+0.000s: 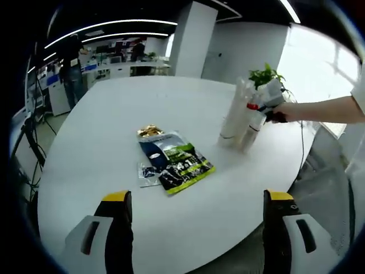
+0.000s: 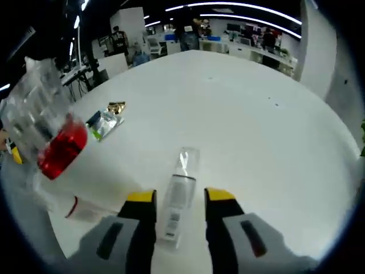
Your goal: Arrange the skincare products in the storage area until every visible bottle or jar stands upright without overlapping.
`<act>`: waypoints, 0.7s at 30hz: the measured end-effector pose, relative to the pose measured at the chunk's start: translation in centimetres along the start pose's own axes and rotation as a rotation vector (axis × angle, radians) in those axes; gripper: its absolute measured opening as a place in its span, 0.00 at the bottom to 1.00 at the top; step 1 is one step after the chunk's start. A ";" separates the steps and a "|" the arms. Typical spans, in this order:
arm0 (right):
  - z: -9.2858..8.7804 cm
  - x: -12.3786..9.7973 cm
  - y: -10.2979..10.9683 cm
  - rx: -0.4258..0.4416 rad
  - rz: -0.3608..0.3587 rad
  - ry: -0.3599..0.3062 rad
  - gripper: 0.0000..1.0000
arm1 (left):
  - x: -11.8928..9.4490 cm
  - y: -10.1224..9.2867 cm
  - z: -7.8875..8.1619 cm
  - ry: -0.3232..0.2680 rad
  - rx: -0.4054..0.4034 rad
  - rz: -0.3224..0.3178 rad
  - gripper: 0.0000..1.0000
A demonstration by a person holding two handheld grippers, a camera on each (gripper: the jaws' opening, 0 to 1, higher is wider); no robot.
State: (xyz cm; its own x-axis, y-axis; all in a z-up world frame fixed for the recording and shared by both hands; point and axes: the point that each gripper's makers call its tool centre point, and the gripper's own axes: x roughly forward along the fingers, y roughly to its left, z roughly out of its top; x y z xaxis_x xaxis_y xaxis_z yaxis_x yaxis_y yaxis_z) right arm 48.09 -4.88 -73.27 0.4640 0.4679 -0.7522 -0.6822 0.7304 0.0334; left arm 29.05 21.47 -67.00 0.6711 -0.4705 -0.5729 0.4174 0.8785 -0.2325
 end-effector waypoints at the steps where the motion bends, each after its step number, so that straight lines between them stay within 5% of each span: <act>1: -0.1 0.1 0.0 -0.003 -0.001 0.008 0.31 | 0.0 0.0 0.0 0.000 0.000 0.000 0.94; 8: -0.5 0.8 -0.3 0.000 -0.011 0.040 0.21 | 0.1 0.1 0.0 -0.001 -0.001 0.004 0.93; 21: -0.8 0.8 -0.5 -0.067 -0.047 0.053 0.20 | -0.1 -0.1 0.1 -0.006 0.000 0.004 0.93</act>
State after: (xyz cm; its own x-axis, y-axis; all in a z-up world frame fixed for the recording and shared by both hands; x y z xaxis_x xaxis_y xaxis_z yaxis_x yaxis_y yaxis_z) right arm 48.40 -5.29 -74.40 0.4670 0.4059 -0.7856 -0.6978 0.7149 -0.0455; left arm 29.06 21.43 -66.82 0.6763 -0.4679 -0.5690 0.4150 0.8801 -0.2305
